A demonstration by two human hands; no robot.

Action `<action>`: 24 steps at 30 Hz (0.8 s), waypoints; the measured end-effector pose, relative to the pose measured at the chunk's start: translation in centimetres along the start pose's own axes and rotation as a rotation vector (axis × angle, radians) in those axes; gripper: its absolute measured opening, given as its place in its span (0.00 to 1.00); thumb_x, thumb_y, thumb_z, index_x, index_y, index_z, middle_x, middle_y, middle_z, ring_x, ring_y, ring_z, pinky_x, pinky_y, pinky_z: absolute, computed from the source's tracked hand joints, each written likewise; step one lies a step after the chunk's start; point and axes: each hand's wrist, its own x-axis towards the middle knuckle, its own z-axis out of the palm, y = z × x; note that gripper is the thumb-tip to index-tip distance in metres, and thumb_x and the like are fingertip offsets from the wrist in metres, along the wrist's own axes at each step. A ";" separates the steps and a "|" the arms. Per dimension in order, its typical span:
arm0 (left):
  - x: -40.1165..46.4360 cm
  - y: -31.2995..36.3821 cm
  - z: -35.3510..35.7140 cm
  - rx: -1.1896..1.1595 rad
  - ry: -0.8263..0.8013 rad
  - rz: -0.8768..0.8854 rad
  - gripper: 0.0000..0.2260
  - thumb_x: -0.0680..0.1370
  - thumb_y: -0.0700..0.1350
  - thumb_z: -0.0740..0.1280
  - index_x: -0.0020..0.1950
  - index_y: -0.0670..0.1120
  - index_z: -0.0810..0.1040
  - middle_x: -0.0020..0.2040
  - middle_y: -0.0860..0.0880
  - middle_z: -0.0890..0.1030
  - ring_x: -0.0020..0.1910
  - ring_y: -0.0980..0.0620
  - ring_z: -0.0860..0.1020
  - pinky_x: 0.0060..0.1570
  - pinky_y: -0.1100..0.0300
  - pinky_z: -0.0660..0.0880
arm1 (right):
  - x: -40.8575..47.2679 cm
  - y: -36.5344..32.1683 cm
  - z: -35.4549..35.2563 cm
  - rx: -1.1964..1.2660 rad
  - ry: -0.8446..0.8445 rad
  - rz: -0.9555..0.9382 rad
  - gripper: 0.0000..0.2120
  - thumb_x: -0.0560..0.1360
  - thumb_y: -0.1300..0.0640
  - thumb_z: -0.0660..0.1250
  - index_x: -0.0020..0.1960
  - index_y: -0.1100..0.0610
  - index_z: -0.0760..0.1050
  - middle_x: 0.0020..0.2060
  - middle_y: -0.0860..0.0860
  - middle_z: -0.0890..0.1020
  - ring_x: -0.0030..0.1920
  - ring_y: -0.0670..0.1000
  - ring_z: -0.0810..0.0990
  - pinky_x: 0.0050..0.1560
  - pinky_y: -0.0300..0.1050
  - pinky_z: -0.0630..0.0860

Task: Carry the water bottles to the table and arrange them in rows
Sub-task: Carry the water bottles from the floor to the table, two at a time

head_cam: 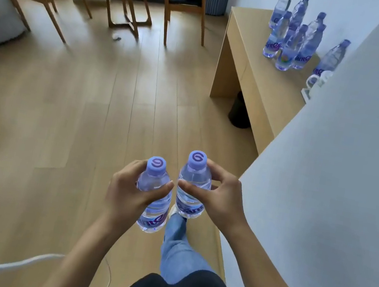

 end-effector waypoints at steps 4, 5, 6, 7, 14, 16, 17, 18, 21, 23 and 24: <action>9.9 -1.6 0.6 0.015 0.003 0.025 0.13 0.67 0.46 0.80 0.46 0.54 0.80 0.40 0.52 0.83 0.39 0.51 0.81 0.40 0.54 0.77 | 10.4 0.2 1.4 -0.012 -0.009 0.020 0.27 0.64 0.51 0.82 0.61 0.55 0.81 0.47 0.47 0.87 0.48 0.47 0.85 0.52 0.52 0.82; 12.6 -1.8 0.7 0.024 0.000 0.034 0.12 0.67 0.47 0.80 0.46 0.53 0.80 0.40 0.52 0.82 0.39 0.51 0.81 0.40 0.55 0.78 | 13.1 0.1 1.7 -0.012 -0.010 0.025 0.28 0.64 0.51 0.82 0.62 0.56 0.80 0.48 0.47 0.86 0.48 0.46 0.85 0.53 0.52 0.81; 15.2 -1.8 0.8 0.030 -0.002 0.040 0.12 0.66 0.48 0.79 0.46 0.53 0.80 0.40 0.53 0.82 0.39 0.52 0.80 0.39 0.56 0.77 | 15.7 0.0 1.8 -0.007 -0.015 0.030 0.29 0.64 0.51 0.82 0.62 0.56 0.80 0.49 0.46 0.86 0.49 0.44 0.84 0.54 0.51 0.81; 17.8 -1.7 0.9 0.030 -0.001 0.046 0.12 0.66 0.51 0.79 0.45 0.54 0.80 0.39 0.55 0.82 0.38 0.54 0.80 0.38 0.59 0.77 | 18.3 -0.2 1.9 0.002 -0.021 0.034 0.30 0.64 0.51 0.82 0.63 0.55 0.80 0.49 0.46 0.86 0.49 0.44 0.84 0.55 0.51 0.81; 34.3 -0.7 1.9 0.021 -0.017 0.060 0.13 0.66 0.47 0.81 0.44 0.57 0.79 0.39 0.53 0.82 0.38 0.53 0.79 0.40 0.56 0.76 | 33.6 -1.8 1.2 0.008 0.012 0.014 0.25 0.65 0.50 0.82 0.60 0.53 0.81 0.48 0.46 0.86 0.49 0.46 0.85 0.54 0.51 0.81; 38.7 -0.8 2.5 0.020 -0.048 0.063 0.12 0.65 0.51 0.80 0.42 0.57 0.79 0.39 0.51 0.82 0.38 0.52 0.79 0.39 0.55 0.76 | 37.3 -1.7 0.9 -0.003 0.043 0.013 0.22 0.65 0.49 0.82 0.57 0.50 0.82 0.47 0.44 0.86 0.48 0.45 0.84 0.52 0.46 0.81; 40.9 -0.9 2.9 0.007 -0.067 0.054 0.11 0.65 0.52 0.79 0.43 0.57 0.79 0.39 0.51 0.82 0.38 0.50 0.80 0.40 0.52 0.77 | 39.1 -1.7 0.8 -0.005 0.057 0.015 0.21 0.65 0.49 0.82 0.55 0.47 0.82 0.46 0.42 0.86 0.48 0.44 0.84 0.51 0.43 0.81; 43.2 -1.0 3.3 -0.003 -0.082 0.050 0.10 0.65 0.52 0.77 0.43 0.57 0.79 0.39 0.50 0.82 0.39 0.49 0.80 0.40 0.49 0.78 | 41.0 -1.6 0.7 -0.006 0.076 0.017 0.20 0.64 0.49 0.82 0.54 0.45 0.81 0.46 0.41 0.86 0.48 0.42 0.84 0.50 0.40 0.81; 50.5 -1.6 4.6 0.006 -0.139 0.084 0.10 0.65 0.53 0.77 0.42 0.58 0.79 0.38 0.51 0.82 0.38 0.49 0.80 0.40 0.46 0.78 | 47.0 -1.3 0.6 -0.006 0.143 0.037 0.21 0.64 0.49 0.82 0.56 0.45 0.81 0.46 0.40 0.86 0.49 0.41 0.83 0.49 0.36 0.79; 55.4 -2.1 5.7 0.003 -0.183 0.106 0.11 0.64 0.56 0.76 0.42 0.58 0.79 0.37 0.51 0.81 0.37 0.48 0.79 0.39 0.45 0.78 | 51.0 -1.0 0.5 -0.008 0.190 0.047 0.22 0.65 0.50 0.82 0.56 0.48 0.81 0.46 0.40 0.86 0.48 0.40 0.83 0.47 0.31 0.78; 57.9 -2.3 6.1 0.001 -0.201 0.118 0.11 0.63 0.57 0.76 0.42 0.57 0.79 0.37 0.51 0.81 0.36 0.48 0.78 0.38 0.45 0.77 | 53.0 -0.9 0.5 -0.002 0.214 0.052 0.21 0.65 0.50 0.82 0.56 0.48 0.81 0.46 0.40 0.86 0.48 0.40 0.83 0.46 0.31 0.78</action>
